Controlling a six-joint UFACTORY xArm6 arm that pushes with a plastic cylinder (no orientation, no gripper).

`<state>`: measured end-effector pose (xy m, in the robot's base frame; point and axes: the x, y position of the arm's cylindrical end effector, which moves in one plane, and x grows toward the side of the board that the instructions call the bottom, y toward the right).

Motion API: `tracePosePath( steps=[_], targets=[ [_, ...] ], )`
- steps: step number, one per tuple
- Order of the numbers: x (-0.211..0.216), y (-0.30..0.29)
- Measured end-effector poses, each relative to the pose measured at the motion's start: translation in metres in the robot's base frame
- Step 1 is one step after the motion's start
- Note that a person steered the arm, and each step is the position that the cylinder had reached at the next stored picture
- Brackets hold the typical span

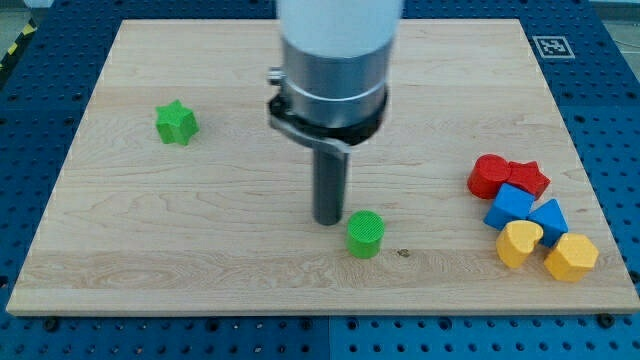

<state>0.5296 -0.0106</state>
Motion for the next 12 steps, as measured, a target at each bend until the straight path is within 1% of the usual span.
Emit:
tracePosePath(
  steps=[1, 2, 4, 5, 6, 7, 8, 9, 10, 12],
  targets=[
    [0.024, 0.013],
    [0.042, 0.054],
    [0.045, 0.117],
    [0.045, 0.117],
    [0.025, 0.117],
    [0.017, 0.117],
    [0.012, 0.132],
    [0.011, 0.12],
    [-0.025, 0.075],
    [-0.141, 0.008]
  ],
)
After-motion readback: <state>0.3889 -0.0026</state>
